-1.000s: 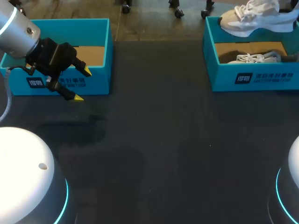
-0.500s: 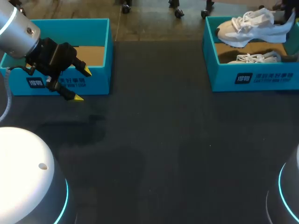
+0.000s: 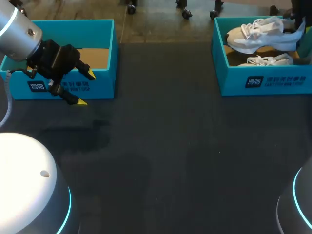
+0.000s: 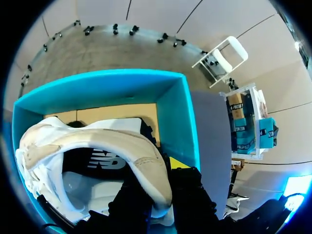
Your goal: Take the shoe out of the shoebox, open the shoe tongue, remove and reinsert the insole, then place the shoe into the shoebox
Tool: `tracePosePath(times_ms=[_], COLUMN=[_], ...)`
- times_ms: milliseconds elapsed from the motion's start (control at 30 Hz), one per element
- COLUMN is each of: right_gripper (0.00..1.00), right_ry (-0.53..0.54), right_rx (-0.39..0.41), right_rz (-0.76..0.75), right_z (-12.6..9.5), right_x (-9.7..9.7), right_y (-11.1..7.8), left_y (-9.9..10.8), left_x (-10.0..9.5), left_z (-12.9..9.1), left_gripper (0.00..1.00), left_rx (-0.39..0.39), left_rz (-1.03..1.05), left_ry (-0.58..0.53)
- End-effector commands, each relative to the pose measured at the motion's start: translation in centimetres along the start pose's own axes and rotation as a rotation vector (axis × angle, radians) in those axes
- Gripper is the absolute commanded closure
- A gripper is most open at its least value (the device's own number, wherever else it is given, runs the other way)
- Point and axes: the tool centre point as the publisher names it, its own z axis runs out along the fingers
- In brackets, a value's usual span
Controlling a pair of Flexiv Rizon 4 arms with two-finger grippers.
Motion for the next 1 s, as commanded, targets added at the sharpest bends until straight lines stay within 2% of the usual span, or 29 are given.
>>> tracePosePath(times_ms=[33, 367, 1000], right_gripper=[1.0, 1.0, 1.0], right_ry=[-0.008, -0.01, -0.055], right_rx=[0.023, 0.035, 0.044], right_rz=[-0.001, 0.006, 0.013], right_z=[1.5, 3.7, 6.4], right_x=[0.4, 0.4, 0.8], right_y=[1.3, 1.4, 1.4], left_y=[0.0, 0.0, 0.0], left_x=[0.0, 0.0, 0.0], left_z=[0.0, 0.0, 0.0], left_gripper=[0.0, 0.0, 0.0], left_rx=[-0.004, -0.004, -0.004], left_rz=[0.0, 0.0, 0.0], left_ry=[0.002, 0.002, 0.002])
